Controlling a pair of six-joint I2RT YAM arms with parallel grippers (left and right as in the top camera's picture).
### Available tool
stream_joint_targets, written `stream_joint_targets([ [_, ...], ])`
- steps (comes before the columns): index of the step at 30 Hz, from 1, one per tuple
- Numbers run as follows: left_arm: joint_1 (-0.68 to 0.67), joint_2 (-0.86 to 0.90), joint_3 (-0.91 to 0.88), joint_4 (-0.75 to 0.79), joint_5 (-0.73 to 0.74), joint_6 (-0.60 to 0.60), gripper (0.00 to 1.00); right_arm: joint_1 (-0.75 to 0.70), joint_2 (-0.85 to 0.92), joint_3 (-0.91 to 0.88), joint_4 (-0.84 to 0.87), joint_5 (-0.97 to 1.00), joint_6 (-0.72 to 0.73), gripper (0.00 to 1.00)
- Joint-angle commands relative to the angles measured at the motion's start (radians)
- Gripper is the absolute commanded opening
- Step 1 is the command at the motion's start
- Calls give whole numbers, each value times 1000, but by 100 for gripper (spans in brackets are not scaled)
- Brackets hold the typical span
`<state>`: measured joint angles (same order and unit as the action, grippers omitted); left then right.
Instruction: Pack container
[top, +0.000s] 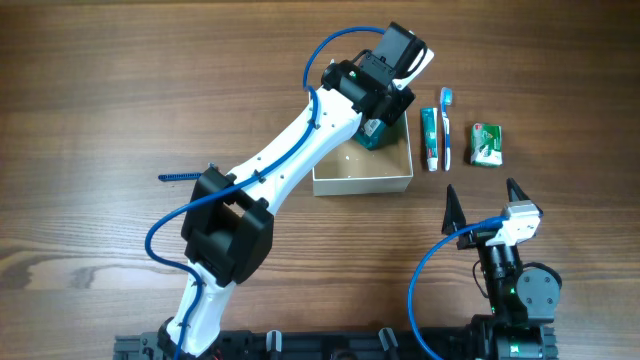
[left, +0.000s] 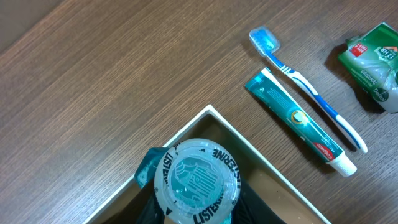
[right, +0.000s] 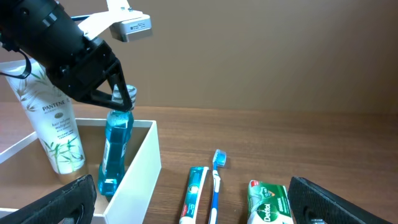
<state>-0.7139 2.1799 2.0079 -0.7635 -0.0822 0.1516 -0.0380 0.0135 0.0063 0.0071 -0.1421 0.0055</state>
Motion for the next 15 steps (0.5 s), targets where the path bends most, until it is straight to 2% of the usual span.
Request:
stream_joint_targets([
  [1,6,-72,19,-1,-18,-10,31,6,-6,-1,4,-9,-3,100],
  [15,6,-79,19,-83,-22,-11,31,6,-6,-1,4,-9,-3,100],
])
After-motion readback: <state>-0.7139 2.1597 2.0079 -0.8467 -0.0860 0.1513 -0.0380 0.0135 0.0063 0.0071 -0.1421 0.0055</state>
